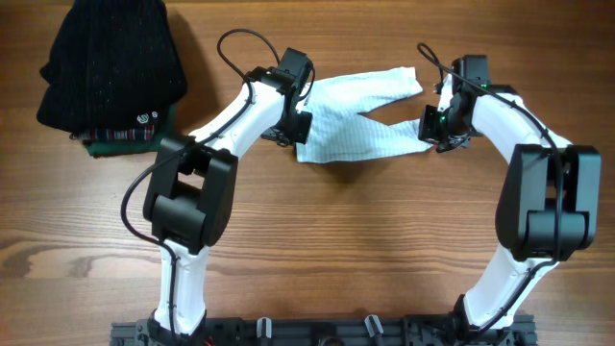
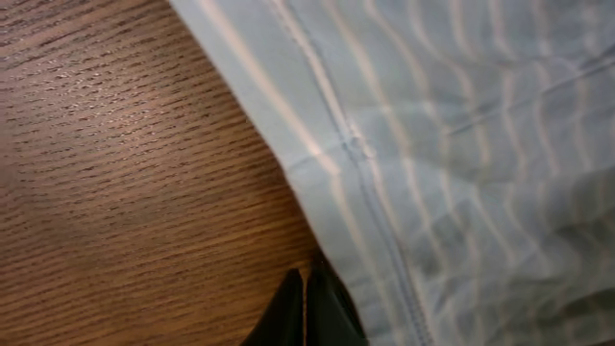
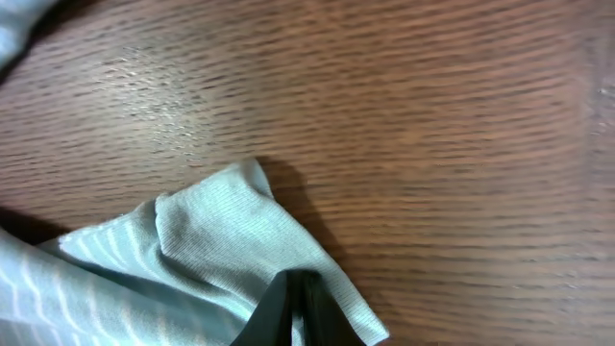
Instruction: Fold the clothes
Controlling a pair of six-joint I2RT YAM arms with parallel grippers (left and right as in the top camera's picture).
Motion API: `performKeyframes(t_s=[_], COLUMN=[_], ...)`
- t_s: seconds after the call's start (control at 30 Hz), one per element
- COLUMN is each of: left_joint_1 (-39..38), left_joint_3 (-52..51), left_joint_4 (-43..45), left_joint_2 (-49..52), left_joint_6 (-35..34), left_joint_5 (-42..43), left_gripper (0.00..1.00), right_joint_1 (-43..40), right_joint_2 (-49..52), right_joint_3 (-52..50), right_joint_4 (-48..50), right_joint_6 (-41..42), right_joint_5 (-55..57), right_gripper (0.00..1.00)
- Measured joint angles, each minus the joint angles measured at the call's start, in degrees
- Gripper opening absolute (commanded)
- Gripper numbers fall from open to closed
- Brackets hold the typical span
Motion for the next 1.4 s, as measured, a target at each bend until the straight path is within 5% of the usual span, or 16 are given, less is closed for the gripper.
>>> performKeyframes(t_s=[0.13, 0.43, 0.6, 0.83, 1.4], left_joint_1=[0.0, 0.0, 0.0, 0.0, 0.0], left_joint_3=[0.0, 0.0, 0.0, 0.0, 0.0], left_joint_4=[0.0, -2.3, -2.5, -5.5, -9.4], left_joint_2=[0.0, 0.0, 0.0, 0.0, 0.0], left_joint_6=[0.0, -0.2, -1.6, -3.1, 2.9], left_joint_5=[0.0, 0.0, 0.0, 0.9, 17.5], left_gripper=[0.04, 0.04, 0.04, 0.04, 0.05], right_joint_1=[0.0, 0.0, 0.0, 0.0, -4.1], right_joint_2=[-0.2, -0.4, -3.9, -14.6, -14.8], right_joint_3=[0.0, 1.4, 2.4, 4.2, -1.3], right_joint_4=[-1.5, -9.9, -11.7, -14.2, -12.9], right_joint_6=[0.7, 2.4, 3.1, 1.6, -1.8], right_joint_5=[-0.1, -1.3, -1.3, -1.3, -2.8], right_gripper=[0.3, 0.49, 0.81, 0.84, 0.86])
